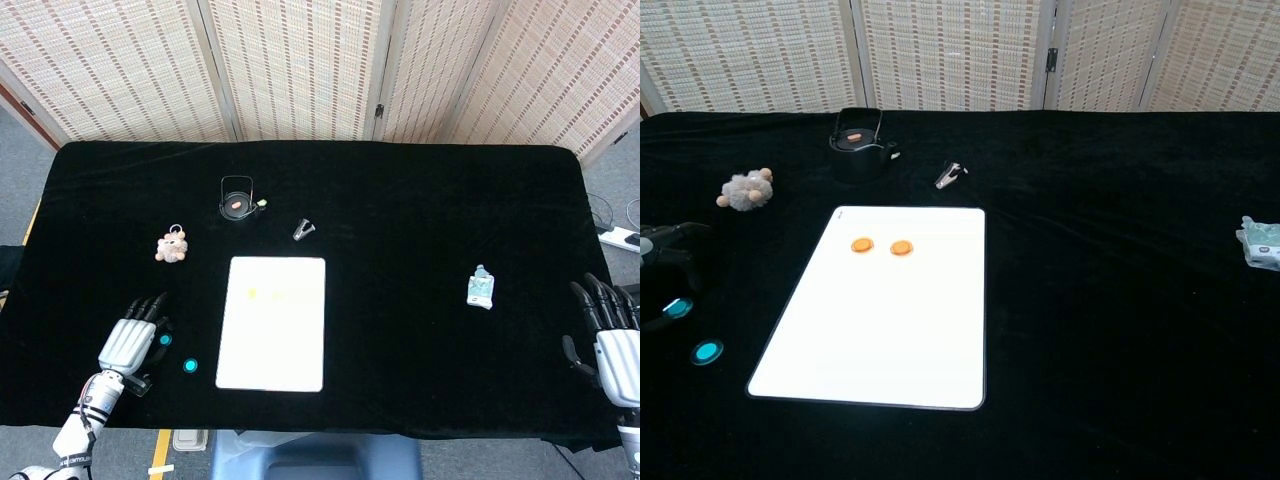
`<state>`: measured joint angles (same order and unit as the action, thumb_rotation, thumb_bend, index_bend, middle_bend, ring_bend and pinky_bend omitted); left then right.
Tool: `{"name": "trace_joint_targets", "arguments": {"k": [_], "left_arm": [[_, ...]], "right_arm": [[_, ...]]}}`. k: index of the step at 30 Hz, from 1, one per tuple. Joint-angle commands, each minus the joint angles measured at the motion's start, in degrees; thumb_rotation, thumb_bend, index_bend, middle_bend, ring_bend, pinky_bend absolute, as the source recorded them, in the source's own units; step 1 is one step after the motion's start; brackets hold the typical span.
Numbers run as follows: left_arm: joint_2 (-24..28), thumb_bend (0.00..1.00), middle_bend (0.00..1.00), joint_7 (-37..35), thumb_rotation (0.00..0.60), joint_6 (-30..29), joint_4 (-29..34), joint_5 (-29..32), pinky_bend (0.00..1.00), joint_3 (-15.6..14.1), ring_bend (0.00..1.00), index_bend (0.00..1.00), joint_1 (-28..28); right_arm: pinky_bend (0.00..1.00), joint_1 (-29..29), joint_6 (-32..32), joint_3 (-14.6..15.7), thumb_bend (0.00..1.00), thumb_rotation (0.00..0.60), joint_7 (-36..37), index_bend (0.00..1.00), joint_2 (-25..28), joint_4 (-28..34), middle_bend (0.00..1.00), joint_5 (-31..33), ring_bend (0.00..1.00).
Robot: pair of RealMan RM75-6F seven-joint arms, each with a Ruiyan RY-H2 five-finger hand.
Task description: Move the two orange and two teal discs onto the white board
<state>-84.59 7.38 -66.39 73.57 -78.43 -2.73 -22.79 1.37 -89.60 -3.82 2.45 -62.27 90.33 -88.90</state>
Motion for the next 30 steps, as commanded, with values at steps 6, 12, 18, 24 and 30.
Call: {"name": "trace_joint_targets", "arguments": {"k": [6, 12, 18, 24, 30], "left_arm": [[-0.09, 0.42, 0.0, -0.27, 0.6, 0.82, -0.6, -0.08, 0.0, 0.43, 0.0, 0.43, 0.51], [-0.45, 0.42, 0.0, -0.5, 0.6, 1.78, -1.14, -0.02, 0.0, 0.85, 0.0, 0.43, 0.58], [-0.87, 0.42, 0.0, -0.67, 0.6, 2.41, -1.95, -0.18, 0.0, 1.3, 0.0, 0.45, 0.53], [-0.9, 0.42, 0.0, -1.05, 0.6, 2.36, -2.12, -0.67, 0.0, 1.7, 0.0, 0.49, 0.57], [0.07, 0.42, 0.0, -1.29, 0.6, 1.4, -0.4, -2.37, 0.0, 2.71, 0.0, 0.49, -0.3]], "right_arm": [[0.0, -0.05, -0.17, 0.04, 0.51, 0.6, -0.22, 0.0, -0.02, 0.13, 0.0, -0.04, 0.04], [0.0, -0.12, -0.32, 0.13, 0.51, 0.6, -0.36, 0.0, -0.08, 0.25, 0.0, -0.14, 0.04], [0.0, -0.43, -0.73, 0.24, 0.51, 0.6, -0.39, 0.0, -0.02, 0.32, 0.0, -0.13, 0.04], [0.0, -0.56, -0.93, 0.29, 0.51, 0.6, -0.31, 0.0, -0.12, 0.22, 0.0, -0.18, 0.04], [0.0, -0.53, -1.09, 0.26, 0.51, 0.6, -0.43, 0.0, -0.12, 0.22, 0.0, -0.4, 0.04]]}}
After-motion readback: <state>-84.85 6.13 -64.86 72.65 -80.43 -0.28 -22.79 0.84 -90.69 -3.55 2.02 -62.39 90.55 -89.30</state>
